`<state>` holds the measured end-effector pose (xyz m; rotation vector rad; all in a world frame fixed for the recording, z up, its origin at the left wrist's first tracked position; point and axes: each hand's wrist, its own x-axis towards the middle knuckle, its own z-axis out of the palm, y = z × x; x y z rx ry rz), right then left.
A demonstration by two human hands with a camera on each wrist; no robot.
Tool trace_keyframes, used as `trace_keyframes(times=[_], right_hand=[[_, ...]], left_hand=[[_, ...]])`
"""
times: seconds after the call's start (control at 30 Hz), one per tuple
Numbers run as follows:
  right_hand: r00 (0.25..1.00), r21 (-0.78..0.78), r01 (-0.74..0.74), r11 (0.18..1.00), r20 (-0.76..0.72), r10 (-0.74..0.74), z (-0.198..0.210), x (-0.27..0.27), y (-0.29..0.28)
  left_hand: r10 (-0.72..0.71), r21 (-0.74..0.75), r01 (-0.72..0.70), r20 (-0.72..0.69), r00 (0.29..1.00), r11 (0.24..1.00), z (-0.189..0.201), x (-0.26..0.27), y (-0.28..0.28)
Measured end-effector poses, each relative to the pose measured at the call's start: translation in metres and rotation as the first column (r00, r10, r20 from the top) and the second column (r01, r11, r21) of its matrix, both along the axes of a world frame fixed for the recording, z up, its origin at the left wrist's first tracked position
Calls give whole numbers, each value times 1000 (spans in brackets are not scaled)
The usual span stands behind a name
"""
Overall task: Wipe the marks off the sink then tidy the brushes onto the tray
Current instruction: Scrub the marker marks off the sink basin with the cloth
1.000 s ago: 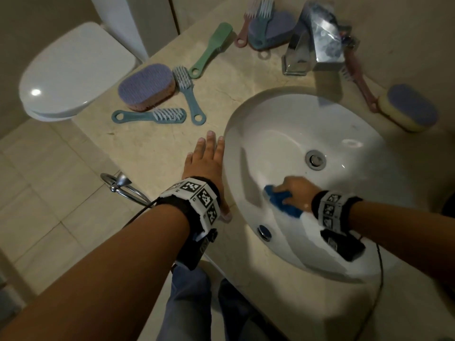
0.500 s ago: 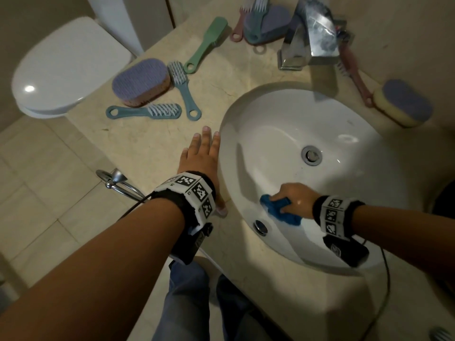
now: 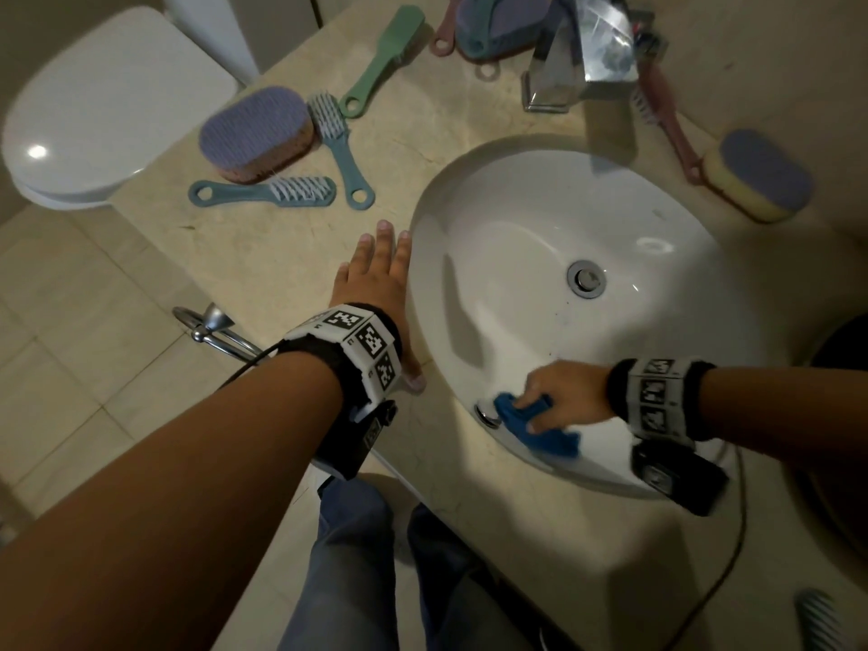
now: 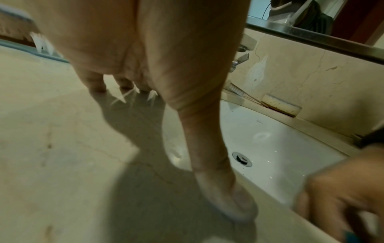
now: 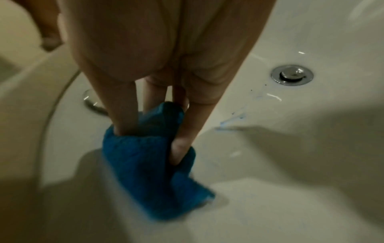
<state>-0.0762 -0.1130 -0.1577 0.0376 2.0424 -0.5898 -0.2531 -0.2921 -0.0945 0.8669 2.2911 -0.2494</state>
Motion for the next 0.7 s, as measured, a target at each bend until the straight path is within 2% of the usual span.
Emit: trace_keyframes(times=[0.07, 0.13, 0.23, 0.3, 0.5, 0.6, 0.7], right_hand=[[984, 32, -96, 995, 157, 89, 11, 24, 14], [965, 48, -165, 985, 216, 151, 16, 38, 20], [996, 3, -64, 998, 67, 63, 10, 22, 6], [1000, -48, -15, 999, 21, 16, 12, 14, -4], [967, 69, -194, 978, 178, 180, 18, 42, 19], [994, -24, -72, 997, 76, 74, 16, 30, 7], [990, -59, -83, 995, 110, 89, 18, 26, 7]], left_hand=[[-1, 6, 1, -1, 1000, 1000, 0, 0, 0], [-3, 4, 3, -3, 1000, 1000, -1, 1, 0], [-7, 1, 7, -4, 1000, 1000, -2, 0, 0], [-16, 0, 16, -11, 1000, 1000, -2, -1, 0], [-26, 3, 26, -19, 999, 1000, -7, -2, -1], [-35, 0, 35, -22, 999, 999, -9, -2, -1], [-26, 13, 27, -15, 1000, 1000, -8, -3, -2]])
